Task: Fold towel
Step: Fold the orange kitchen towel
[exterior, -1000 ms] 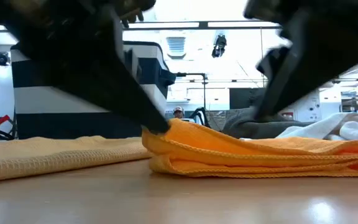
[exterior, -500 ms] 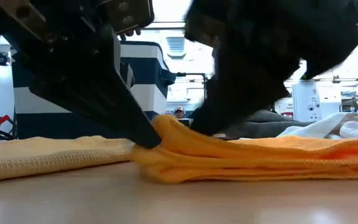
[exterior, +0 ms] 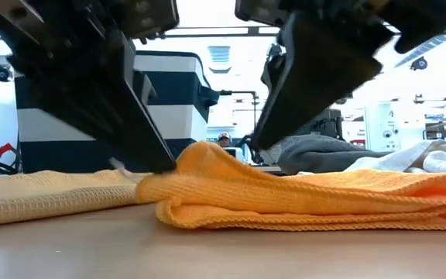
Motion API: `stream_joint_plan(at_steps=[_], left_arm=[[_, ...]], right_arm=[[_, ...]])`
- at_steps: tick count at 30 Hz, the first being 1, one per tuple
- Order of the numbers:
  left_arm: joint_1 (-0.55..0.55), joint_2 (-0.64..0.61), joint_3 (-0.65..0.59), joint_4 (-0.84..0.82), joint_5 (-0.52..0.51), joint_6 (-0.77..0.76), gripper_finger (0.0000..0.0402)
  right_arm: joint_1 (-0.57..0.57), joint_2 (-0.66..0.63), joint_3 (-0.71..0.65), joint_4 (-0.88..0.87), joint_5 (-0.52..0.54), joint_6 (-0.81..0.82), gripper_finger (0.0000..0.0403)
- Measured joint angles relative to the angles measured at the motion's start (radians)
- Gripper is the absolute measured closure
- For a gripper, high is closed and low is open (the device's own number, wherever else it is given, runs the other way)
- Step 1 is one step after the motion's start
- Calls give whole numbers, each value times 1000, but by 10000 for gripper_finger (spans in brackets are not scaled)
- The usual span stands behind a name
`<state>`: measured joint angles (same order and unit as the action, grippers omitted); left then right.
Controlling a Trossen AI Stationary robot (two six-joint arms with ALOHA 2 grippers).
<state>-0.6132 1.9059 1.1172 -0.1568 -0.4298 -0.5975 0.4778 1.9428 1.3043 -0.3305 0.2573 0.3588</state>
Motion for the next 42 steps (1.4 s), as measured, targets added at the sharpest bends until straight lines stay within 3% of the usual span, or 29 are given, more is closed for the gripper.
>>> stream_joint_plan(at_steps=[10,15,19,22,27,30,37,42], left_arm=[[-40,-89,2,-145,-86,-55,324],[-45,-91,1,-140,-116,-74,324],[-19,-92,1,-117,-150,-39,324],[34,-94,0,-88,-154,7,319],[141,-79,0,39,3,166,292],[208,-77,-1,32,66,196,259],[364,-51,-8,-11,237,248,171],[390,12,-16,-10,354,317,150]], right_arm=[[-8,6,-52,1,-3,34,201],[-5,-5,-55,-47,-3,36,172],[9,-75,-54,-170,7,78,140],[36,-171,-74,-251,73,125,124],[60,-291,-192,-248,107,204,112],[51,-330,-283,-209,101,234,110],[-51,-334,-462,34,-50,233,124],[-88,-304,-491,62,-83,217,132]])
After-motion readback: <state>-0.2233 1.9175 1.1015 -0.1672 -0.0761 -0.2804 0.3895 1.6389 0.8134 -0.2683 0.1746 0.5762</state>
